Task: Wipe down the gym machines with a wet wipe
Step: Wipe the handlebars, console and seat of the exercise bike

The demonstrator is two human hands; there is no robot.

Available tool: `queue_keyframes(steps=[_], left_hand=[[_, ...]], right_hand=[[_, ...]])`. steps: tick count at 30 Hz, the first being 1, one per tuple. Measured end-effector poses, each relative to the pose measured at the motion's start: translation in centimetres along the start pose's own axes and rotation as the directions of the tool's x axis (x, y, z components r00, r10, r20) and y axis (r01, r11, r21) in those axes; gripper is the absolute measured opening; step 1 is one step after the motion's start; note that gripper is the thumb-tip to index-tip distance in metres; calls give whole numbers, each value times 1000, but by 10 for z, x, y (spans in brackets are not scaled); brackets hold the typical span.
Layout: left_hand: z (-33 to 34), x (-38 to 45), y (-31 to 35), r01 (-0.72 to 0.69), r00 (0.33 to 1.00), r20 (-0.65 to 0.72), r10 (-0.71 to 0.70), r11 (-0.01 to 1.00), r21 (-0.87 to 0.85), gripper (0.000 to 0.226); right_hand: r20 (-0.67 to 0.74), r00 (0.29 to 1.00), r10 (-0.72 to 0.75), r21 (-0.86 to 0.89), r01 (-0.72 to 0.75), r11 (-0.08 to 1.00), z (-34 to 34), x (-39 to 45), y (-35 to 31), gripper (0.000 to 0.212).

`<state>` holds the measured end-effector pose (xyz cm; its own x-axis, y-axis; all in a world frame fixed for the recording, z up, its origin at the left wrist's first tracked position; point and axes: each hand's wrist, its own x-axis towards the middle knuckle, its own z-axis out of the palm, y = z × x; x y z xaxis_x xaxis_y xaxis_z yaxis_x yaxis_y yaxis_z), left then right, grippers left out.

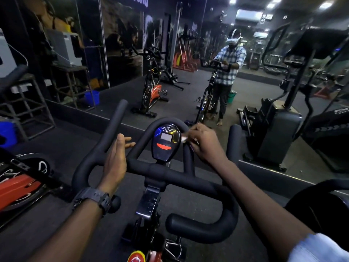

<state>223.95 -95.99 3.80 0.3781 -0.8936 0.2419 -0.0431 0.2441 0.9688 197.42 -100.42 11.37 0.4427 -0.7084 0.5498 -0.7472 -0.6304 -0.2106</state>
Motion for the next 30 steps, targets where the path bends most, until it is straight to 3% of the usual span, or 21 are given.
queue_keyframes(steps=[4,7,10,12,14,18,23,26,28,30], left_hand=[[-2,-2,0,6,1000,12,-6,1000,-9,94],[-2,-4,-2,0,998,62,0,1000,9,83],[-1,-9,1,-51,989,144,42,997,61,84],[3,-11,8,-64,984,171,49,995,82,88],[12,-9,20,-50,982,188,27,992,120,96],[36,12,44,27,977,206,-48,994,103,125],[49,30,47,112,976,198,-91,989,-99,121],[48,37,49,122,977,194,-86,976,-183,94],[44,41,48,135,978,189,-93,965,-223,76],[38,43,46,155,977,179,-114,958,-239,73]], right_hand=[[100,987,-130,121,118,986,8,-66,-15,23],[104,984,-145,170,126,977,8,-86,-14,22],[-53,999,-10,73,14,997,17,-51,-9,16],[-174,972,160,87,-147,985,20,-15,-9,11],[-201,943,267,115,-248,962,22,23,-12,11],[14,943,333,25,-334,942,16,92,-19,20],[325,917,232,-91,-214,973,18,137,-45,20],[429,896,114,-156,-51,986,19,143,-63,21],[434,887,156,-194,-77,978,18,149,-62,23],[373,883,285,-306,-172,936,19,156,-58,29]])
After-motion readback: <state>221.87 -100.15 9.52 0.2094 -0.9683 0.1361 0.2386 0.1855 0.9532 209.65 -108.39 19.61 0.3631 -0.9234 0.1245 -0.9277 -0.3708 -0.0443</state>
